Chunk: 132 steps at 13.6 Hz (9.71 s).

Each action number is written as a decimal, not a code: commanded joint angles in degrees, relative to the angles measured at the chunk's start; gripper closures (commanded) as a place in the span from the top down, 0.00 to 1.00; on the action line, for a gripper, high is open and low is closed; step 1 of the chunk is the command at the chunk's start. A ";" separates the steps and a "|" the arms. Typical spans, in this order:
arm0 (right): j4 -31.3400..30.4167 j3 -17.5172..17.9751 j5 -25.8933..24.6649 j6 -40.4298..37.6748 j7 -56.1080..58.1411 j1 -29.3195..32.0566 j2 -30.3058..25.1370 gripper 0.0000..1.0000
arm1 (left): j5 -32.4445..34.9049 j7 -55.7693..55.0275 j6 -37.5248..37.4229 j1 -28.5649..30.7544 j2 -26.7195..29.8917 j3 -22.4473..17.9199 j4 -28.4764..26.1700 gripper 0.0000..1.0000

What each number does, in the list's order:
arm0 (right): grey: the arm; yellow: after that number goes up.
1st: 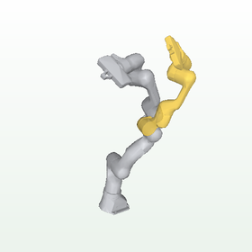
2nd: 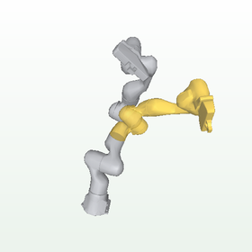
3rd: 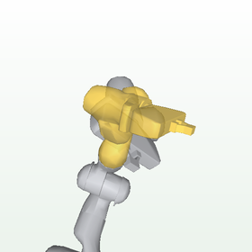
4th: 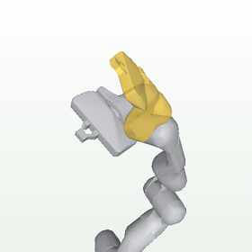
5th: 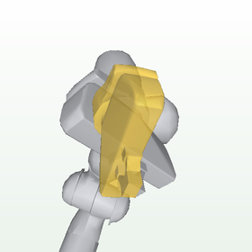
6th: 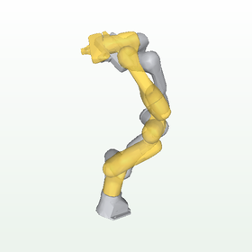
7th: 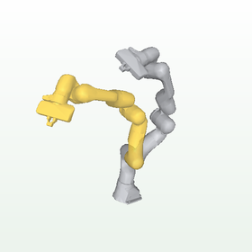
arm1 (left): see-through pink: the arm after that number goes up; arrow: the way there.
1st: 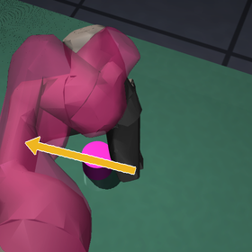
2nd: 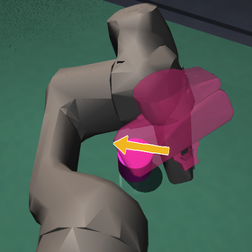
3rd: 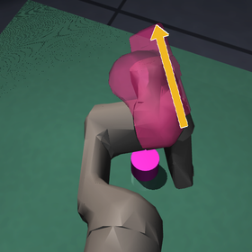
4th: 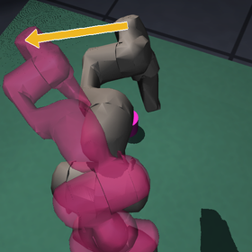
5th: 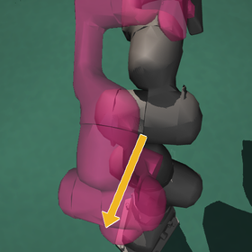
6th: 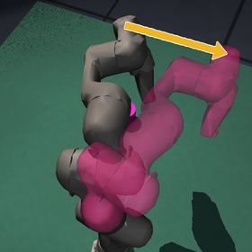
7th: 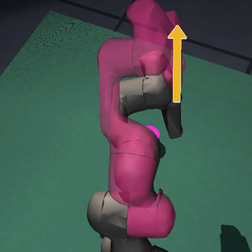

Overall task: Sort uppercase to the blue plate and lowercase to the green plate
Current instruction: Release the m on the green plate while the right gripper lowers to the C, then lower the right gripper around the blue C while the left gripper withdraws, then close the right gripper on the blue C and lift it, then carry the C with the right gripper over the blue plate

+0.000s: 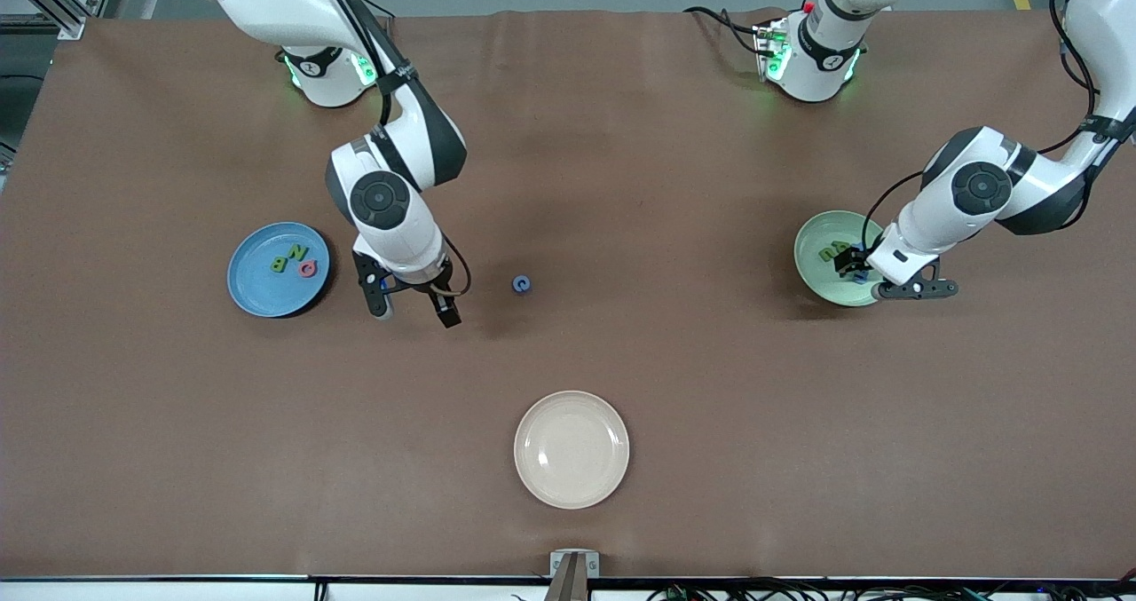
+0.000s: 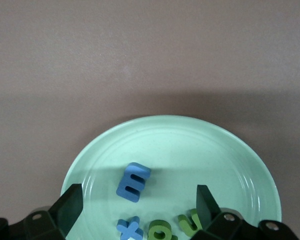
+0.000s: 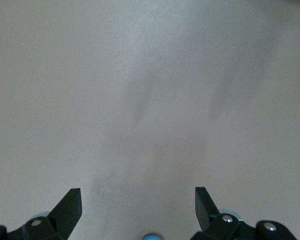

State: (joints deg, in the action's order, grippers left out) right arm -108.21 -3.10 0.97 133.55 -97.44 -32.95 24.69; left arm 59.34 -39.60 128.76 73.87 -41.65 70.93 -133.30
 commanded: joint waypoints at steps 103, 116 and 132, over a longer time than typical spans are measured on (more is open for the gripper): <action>-23.28 -0.51 -5.80 -6.81 42.85 24.24 -14.23 0.01 | -61.10 38.19 -34.89 -75.72 45.17 -72.07 40.05 1.00; -28.02 -0.33 -5.80 -0.48 47.78 28.29 -13.53 0.48 | -61.28 38.19 -34.89 -75.63 45.34 -72.42 40.05 1.00; -27.94 -0.24 -5.72 -1.35 48.22 27.94 -14.58 1.00 | -61.45 38.19 -35.07 -75.63 45.43 -72.24 40.05 1.00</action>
State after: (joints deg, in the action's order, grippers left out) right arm -134.86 -3.83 -3.92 132.46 -49.87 -5.59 12.31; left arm -1.39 -2.92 93.62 -1.96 2.69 -1.32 -92.95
